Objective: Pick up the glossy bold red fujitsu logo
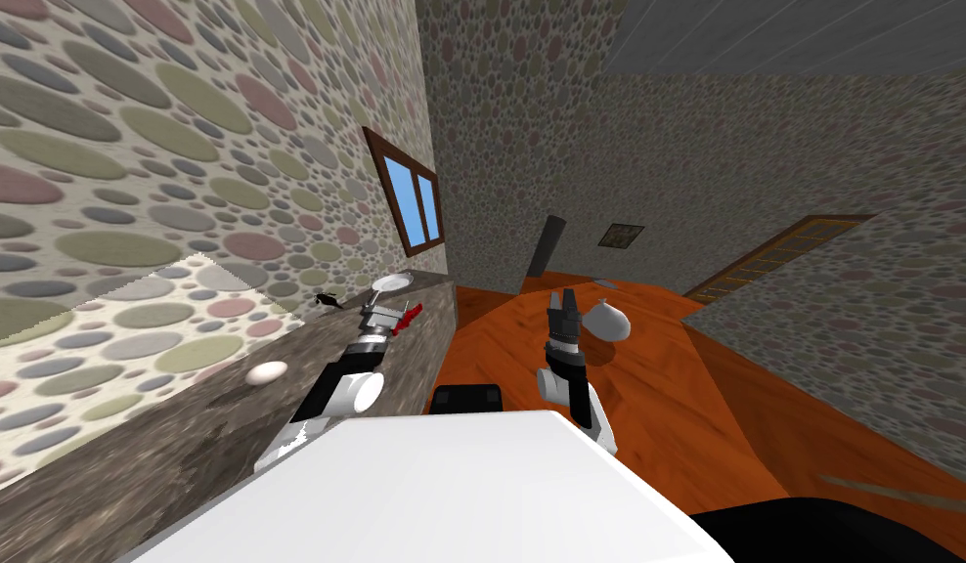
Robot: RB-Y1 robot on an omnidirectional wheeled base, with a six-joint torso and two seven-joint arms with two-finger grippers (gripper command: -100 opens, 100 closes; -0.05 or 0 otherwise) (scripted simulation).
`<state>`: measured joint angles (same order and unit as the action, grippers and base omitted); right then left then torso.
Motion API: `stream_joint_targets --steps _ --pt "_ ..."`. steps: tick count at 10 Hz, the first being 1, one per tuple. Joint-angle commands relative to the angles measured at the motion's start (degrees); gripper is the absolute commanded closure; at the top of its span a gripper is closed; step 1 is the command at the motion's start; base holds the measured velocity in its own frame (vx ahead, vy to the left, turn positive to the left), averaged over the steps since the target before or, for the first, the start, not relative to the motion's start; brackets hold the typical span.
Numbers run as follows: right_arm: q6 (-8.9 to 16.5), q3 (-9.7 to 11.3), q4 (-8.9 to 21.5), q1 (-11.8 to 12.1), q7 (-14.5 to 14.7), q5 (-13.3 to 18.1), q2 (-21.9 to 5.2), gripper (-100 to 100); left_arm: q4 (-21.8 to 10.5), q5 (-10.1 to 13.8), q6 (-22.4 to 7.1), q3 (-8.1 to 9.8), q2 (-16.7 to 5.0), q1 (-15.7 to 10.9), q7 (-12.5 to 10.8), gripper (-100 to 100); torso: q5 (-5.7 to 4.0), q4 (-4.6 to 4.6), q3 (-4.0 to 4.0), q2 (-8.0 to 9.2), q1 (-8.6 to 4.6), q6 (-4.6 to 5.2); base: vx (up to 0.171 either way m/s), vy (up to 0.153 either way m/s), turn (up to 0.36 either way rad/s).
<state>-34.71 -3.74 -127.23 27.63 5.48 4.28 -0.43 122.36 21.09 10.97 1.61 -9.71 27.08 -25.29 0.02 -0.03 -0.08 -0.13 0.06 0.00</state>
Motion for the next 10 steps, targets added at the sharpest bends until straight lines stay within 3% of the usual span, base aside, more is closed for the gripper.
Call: stream_joint_targets --steps 1,3,10 --pt "0.0 0.0 0.0 0.0 0.0 0.0 0.0 0 -1.2 2.1 -2.7 0.37 -0.5 -0.1 -1.8 -100 0.00 0.00 0.00 0.00 0.00 0.00 0.031 0.011 0.000" --pt "0.0 0.0 0.0 0.0 0.0 0.0 0.0 0 -2.0 3.5 -4.3 0.67 -0.8 -0.3 -2.8 -100 0.00 0.00 0.00 0.01 0.00 0.00 0.023 0.010 0.002" --pt "0.0 0.0 0.0 0.0 0.0 0.0 0.0 0 -7.8 12.5 -15.3 2.72 -3.2 -1.8 -9.9 -100 0.00 0.00 0.01 0.01 -0.02 0.00 0.025 0.011 0.002"
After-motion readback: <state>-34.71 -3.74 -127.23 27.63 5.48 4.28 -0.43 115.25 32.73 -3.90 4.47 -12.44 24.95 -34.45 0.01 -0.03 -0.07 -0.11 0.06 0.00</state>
